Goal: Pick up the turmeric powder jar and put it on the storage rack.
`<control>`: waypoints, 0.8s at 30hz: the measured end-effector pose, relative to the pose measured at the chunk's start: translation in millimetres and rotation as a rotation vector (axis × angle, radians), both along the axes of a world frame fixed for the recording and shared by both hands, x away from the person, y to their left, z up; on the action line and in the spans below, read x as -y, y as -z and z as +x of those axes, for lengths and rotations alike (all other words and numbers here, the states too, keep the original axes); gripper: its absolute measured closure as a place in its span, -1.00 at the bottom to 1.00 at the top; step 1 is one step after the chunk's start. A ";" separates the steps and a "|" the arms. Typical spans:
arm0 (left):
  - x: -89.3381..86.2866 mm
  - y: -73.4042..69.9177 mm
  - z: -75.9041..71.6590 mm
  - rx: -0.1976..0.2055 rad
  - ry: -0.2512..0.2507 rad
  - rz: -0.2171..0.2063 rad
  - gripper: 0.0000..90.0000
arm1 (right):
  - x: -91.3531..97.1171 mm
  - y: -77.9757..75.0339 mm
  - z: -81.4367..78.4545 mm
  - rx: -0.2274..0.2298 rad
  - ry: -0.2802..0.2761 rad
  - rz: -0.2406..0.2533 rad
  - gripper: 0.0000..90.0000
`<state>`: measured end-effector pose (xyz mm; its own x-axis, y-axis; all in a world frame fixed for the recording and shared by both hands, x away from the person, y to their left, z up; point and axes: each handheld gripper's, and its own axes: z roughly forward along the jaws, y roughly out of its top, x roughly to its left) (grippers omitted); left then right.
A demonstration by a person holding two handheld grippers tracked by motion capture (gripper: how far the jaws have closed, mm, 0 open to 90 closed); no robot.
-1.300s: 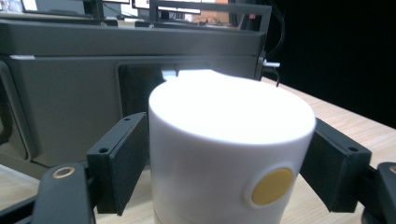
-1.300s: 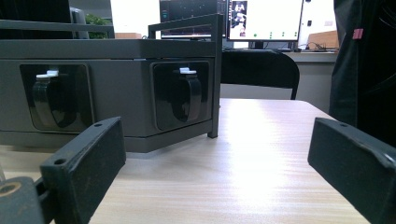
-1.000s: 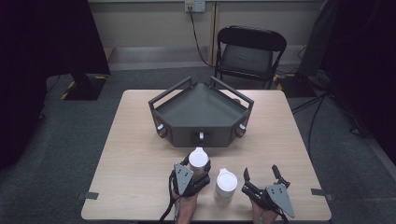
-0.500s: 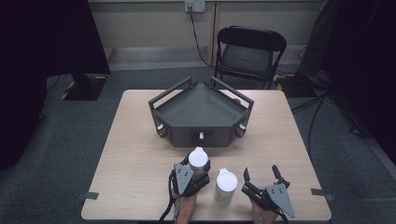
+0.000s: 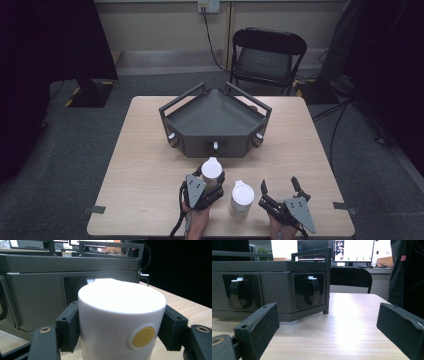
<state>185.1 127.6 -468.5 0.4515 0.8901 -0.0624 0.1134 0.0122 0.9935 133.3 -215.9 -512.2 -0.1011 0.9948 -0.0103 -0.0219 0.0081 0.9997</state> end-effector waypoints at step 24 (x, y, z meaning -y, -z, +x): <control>-28.4 -9.8 1.7 0.056 0.045 0.002 -0.33 | -0.4 0.0 0.0 0.000 0.002 0.000 -0.93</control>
